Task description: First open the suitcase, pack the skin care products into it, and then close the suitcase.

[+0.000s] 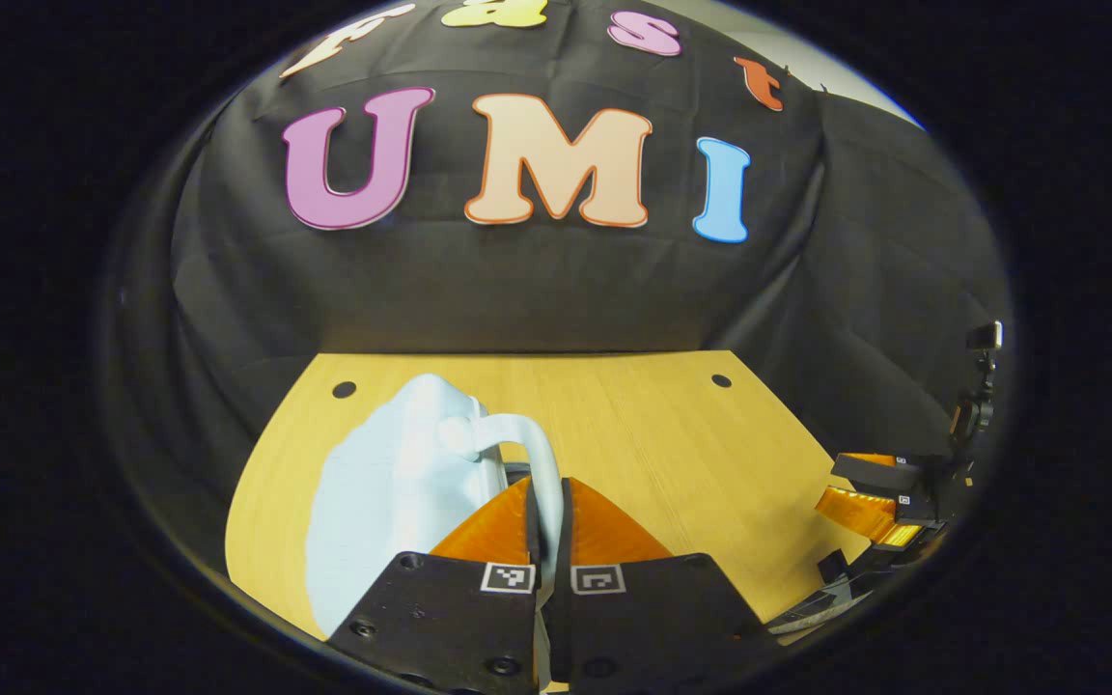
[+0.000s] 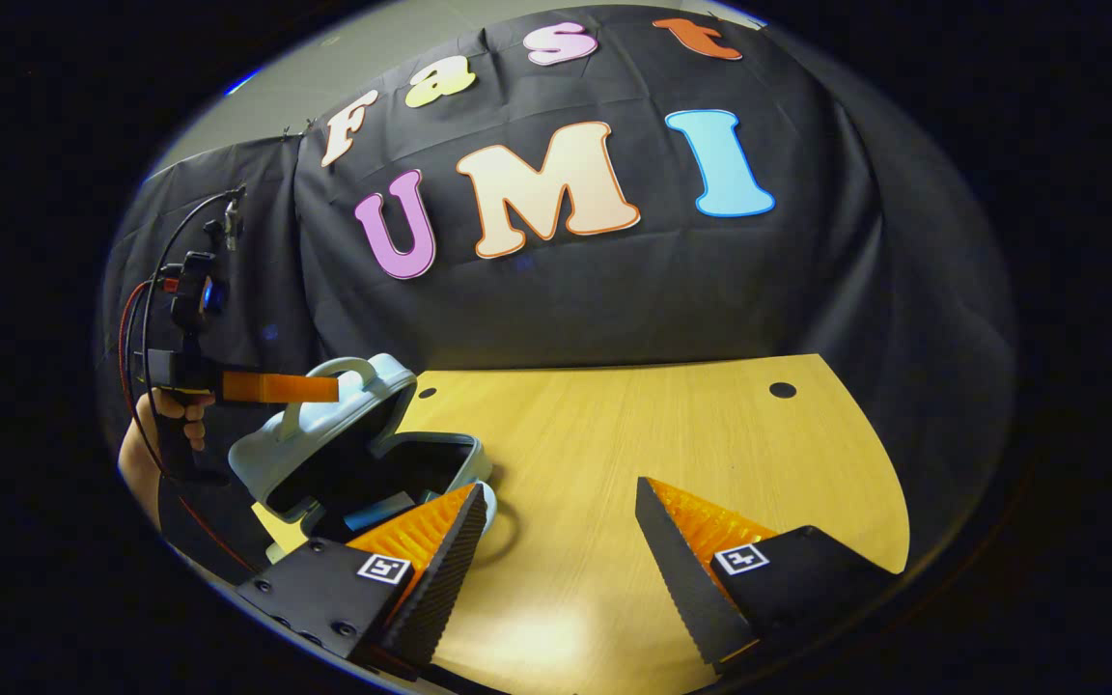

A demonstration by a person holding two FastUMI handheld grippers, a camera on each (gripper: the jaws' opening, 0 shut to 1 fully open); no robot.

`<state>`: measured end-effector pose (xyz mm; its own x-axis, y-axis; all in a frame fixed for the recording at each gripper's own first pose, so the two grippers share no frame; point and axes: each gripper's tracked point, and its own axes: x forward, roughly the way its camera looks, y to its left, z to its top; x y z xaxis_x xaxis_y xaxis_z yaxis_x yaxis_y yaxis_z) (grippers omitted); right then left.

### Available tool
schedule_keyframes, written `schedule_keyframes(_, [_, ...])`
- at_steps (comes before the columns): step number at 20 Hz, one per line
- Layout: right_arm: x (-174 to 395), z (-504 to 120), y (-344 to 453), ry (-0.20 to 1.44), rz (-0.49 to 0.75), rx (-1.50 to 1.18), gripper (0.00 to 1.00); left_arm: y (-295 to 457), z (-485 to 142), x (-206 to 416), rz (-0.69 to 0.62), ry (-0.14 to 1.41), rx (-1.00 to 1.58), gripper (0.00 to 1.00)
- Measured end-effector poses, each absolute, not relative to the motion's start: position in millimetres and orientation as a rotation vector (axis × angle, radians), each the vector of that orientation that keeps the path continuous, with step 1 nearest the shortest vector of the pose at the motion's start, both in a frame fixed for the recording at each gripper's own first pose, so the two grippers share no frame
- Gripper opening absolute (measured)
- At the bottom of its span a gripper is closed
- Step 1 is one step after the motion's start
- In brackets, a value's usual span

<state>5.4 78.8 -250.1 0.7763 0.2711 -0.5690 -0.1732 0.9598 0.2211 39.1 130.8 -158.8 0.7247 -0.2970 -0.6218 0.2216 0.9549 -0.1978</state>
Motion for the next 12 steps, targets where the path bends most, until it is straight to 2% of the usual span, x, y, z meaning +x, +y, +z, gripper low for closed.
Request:
schedule_keyframes(5, [2.9,-246.6,56.2,0.637,0.221,0.148,0.98,103.1,-183.9,35.6,-0.304,0.752,-0.133,0.00])
schedule_keyframes(7, [3.2,-244.3,51.6,0.631,0.218,0.146,0.98,90.2,-185.4,32.4,-0.318,0.748,-0.170,0.08])
schedule_keyframes(8, [4.9,-244.1,50.1,0.629,0.216,0.146,0.98,84.9,-181.1,33.6,-0.318,0.721,-0.179,0.15])
schedule_keyframes(9, [6.4,-241.8,49.6,0.625,0.216,0.149,0.98,80.6,-175.4,33.2,-0.326,0.699,-0.185,0.17])
schedule_keyframes(10, [8.2,-240.7,50.8,0.621,0.217,0.151,0.98,78.8,-171.1,33.5,-0.319,0.675,-0.190,0.32])
schedule_keyframes(12, [13.2,-228.6,49.1,0.598,0.222,0.154,0.98,75.4,-159.8,30.6,-0.317,0.632,-0.200,0.77])
